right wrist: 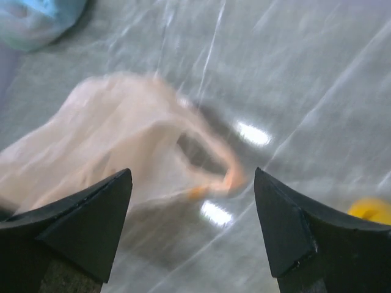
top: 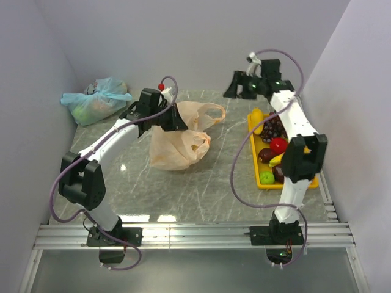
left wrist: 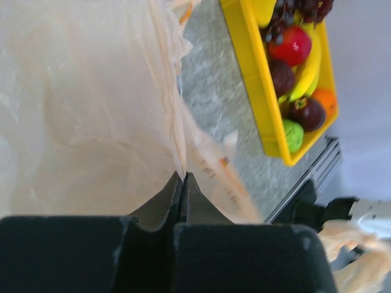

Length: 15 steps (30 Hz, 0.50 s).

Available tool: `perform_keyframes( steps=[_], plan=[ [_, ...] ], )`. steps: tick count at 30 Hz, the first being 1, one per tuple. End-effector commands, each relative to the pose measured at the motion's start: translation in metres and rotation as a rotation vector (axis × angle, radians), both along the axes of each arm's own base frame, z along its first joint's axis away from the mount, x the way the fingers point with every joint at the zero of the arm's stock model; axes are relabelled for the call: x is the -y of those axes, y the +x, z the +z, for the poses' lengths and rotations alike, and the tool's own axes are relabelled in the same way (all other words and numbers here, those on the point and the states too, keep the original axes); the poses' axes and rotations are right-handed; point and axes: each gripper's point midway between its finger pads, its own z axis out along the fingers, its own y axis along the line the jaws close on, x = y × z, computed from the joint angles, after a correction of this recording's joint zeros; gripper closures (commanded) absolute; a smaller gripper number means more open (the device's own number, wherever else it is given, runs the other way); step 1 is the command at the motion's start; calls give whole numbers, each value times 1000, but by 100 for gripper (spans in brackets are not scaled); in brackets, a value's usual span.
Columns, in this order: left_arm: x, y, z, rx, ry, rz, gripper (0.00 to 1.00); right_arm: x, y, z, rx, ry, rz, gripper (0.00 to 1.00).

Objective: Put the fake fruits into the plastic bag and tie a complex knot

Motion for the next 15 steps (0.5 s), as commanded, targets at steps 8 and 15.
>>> perform_keyframes(
  steps=[8, 15],
  plan=[
    [15, 4, 48, 146, -238, -4, 100, 0, -156, -61, -526, 343, -91, 12],
    [23, 3, 56, 137, -342, -9, 100, -65, -138, -73, -495, 409, -31, 11]
  ],
)
